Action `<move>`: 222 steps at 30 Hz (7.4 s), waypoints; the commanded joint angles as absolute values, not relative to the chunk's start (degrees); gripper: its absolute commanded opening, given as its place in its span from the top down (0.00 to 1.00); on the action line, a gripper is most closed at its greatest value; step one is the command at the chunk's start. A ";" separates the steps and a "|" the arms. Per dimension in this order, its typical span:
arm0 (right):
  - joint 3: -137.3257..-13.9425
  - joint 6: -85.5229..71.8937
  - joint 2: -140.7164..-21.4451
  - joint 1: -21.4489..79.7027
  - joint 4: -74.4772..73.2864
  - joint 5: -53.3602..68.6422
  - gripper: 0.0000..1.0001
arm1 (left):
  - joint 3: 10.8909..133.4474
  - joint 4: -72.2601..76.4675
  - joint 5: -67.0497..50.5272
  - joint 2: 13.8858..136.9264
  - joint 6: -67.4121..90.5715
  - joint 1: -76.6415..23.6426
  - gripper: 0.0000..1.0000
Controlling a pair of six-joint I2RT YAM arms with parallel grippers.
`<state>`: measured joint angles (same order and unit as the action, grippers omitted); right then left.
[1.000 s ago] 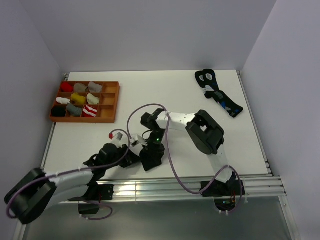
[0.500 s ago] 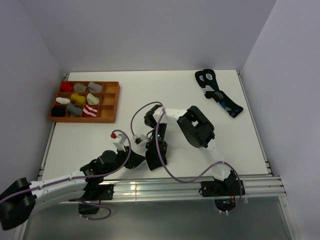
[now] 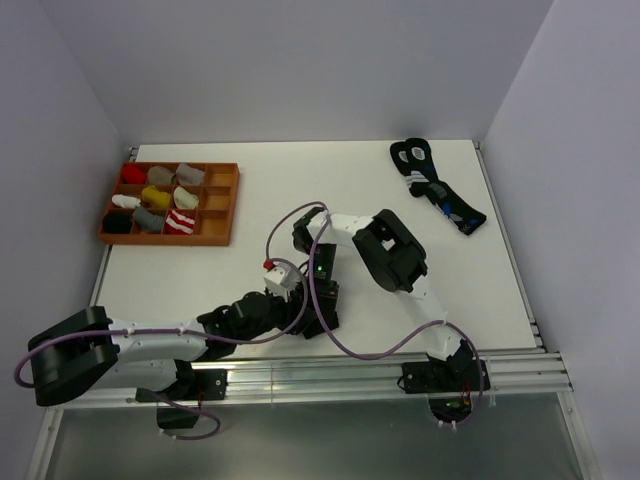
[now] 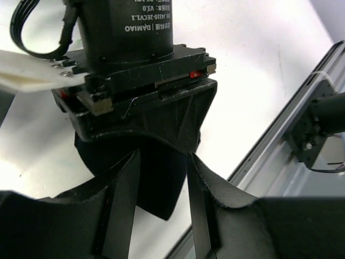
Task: Roll the socks
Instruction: Roll the sock at the center of the board.
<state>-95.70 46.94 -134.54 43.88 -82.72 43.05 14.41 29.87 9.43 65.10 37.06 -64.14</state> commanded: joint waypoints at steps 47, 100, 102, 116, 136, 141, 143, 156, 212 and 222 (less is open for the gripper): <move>-82.19 28.32 -117.00 38.68 -53.72 29.90 0.40 | 15.12 41.57 1.23 90.00 48.34 -64.25 1.00; -36.83 51.59 -72.77 53.88 -17.23 20.75 0.34 | 28.47 25.75 -37.88 108.46 52.12 -39.99 1.00; -37.00 52.21 -74.00 53.96 -16.79 20.39 0.34 | 28.83 25.40 -38.23 108.89 51.77 -39.82 1.00; -45.17 50.28 -84.37 54.40 -21.35 19.42 0.53 | 29.53 27.76 -39.81 110.13 52.47 -38.94 1.00; -63.97 46.40 -103.09 45.88 -47.36 33.04 0.78 | 17.67 35.34 -19.87 90.63 69.17 -40.78 1.00; -71.53 48.77 -111.00 42.02 -56.24 37.96 0.78 | 16.96 31.30 -13.38 83.42 69.17 -43.14 1.00; -74.77 49.39 -114.15 41.22 -59.48 39.19 0.78 | 17.49 28.84 -11.61 81.84 68.82 -44.12 1.00; -84.37 50.63 -126.56 39.02 -69.43 39.73 0.78 | 16.34 17.06 4.91 71.64 68.91 -50.27 0.98; -94.13 48.60 -136.32 38.94 -76.20 37.97 0.76 | 17.14 48.16 -9.75 83.67 35.95 -55.28 0.55; -93.17 47.11 -134.91 38.94 -74.18 37.71 0.76 | 19.33 47.64 -12.30 89.47 37.26 -54.40 0.76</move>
